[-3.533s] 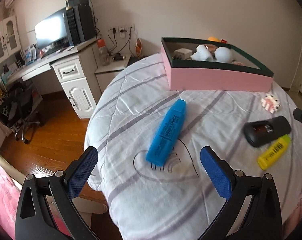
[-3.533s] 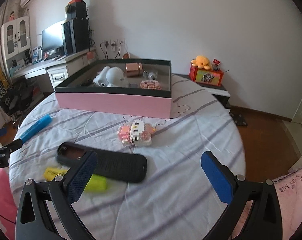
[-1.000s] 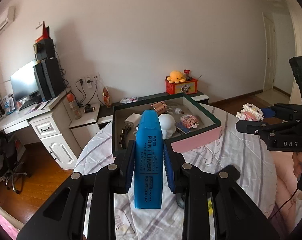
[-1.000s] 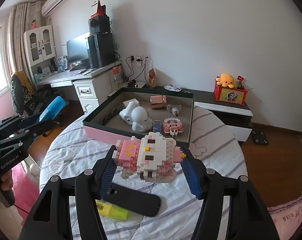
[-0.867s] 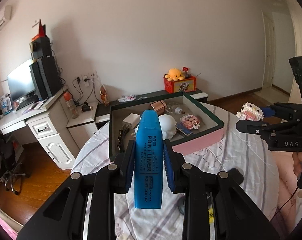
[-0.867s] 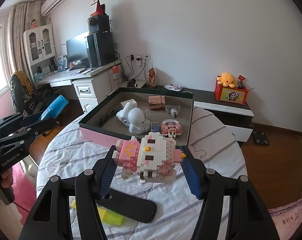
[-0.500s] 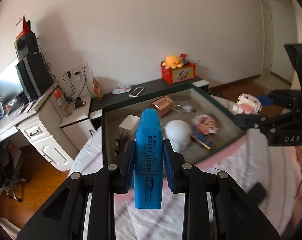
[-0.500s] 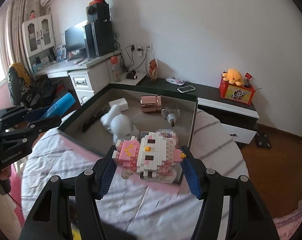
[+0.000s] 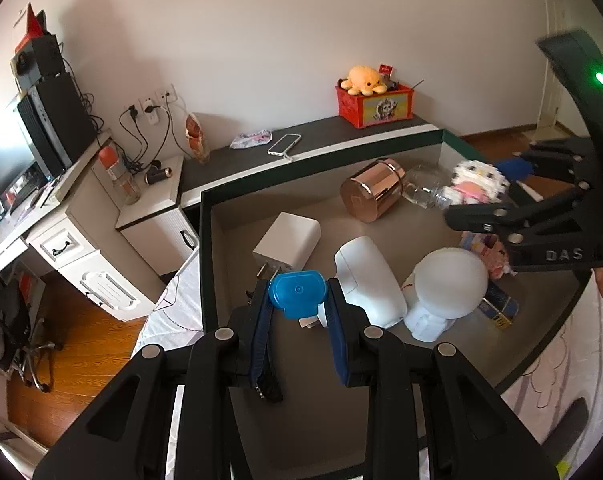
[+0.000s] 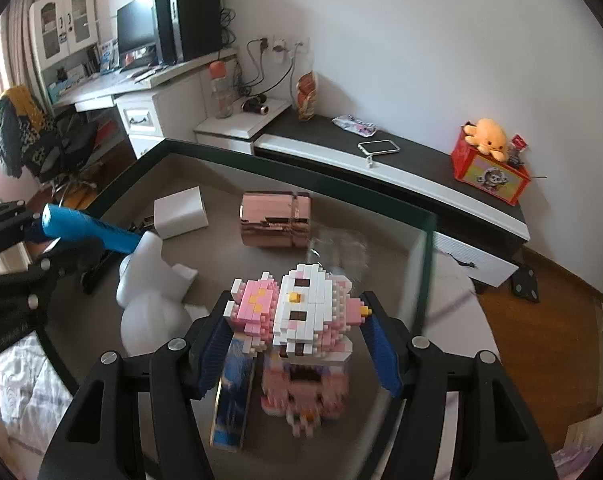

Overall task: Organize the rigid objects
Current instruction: 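Carry the highlighter and block figure into the pink box and open both tools, then withdraw both tools from the box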

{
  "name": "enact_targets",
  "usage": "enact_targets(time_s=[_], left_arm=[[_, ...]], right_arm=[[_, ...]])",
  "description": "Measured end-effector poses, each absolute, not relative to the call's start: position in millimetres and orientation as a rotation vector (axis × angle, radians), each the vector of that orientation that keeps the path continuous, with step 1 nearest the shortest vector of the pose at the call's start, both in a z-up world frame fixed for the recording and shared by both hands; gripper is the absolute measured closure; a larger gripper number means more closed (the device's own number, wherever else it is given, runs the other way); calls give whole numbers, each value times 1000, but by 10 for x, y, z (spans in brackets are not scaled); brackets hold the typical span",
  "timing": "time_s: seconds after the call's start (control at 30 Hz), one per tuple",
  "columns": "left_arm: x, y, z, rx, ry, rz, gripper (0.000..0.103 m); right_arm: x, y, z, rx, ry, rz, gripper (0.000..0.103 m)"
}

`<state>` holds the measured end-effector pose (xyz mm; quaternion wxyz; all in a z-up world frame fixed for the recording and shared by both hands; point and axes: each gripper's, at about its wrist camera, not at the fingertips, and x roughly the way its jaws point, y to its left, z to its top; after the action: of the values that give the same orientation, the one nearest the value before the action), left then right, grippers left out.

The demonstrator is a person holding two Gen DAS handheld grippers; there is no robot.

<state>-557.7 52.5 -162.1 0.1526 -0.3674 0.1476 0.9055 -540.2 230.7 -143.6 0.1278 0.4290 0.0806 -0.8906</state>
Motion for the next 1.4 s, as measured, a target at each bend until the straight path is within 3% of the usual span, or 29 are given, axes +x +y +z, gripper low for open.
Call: enact_targets(time_s=[0.77,0.83,0.87,0.9,0.93,0.97,1.0,1.17,1.37,1.4], left_arm=[[-5209,608,-1741,-1025,509,2524,73],[-5179,588,-1733,-1021,502,2521,68],[-5170,584,-1725,-1024,498,2523,59],[-5152,576,-1714,-1025,494,2524,48],[-5122,565,-1690,-1013,490,2530,44],[-5100,556,-1673,-1002,486,2535,37],[-5066,538,-1641,-998,476,2538,29],[-4900,453,-1504,-985,437,2570,6],[-4567,334,-1293,-919,384,2640,0],[-4502,315,-1259,-910,376,2651,0]], right_arm=[[-5667,1963,-1553,1396,291,-2439,40],[-5639,1957,-1529,1381,283,-2440,40],[-5621,1959,-1516,1377,273,-2439,39],[-5608,1960,-1493,1368,264,-2447,35],[-5584,1965,-1464,1350,264,-2465,30],[-5550,1969,-1423,1331,274,-2488,18],[-5508,1976,-1371,1307,280,-2510,18],[-5271,2026,-1131,1214,226,-2556,18],[-4821,2150,-795,1075,162,-2643,15],[-4713,2171,-741,1050,156,-2657,2]])
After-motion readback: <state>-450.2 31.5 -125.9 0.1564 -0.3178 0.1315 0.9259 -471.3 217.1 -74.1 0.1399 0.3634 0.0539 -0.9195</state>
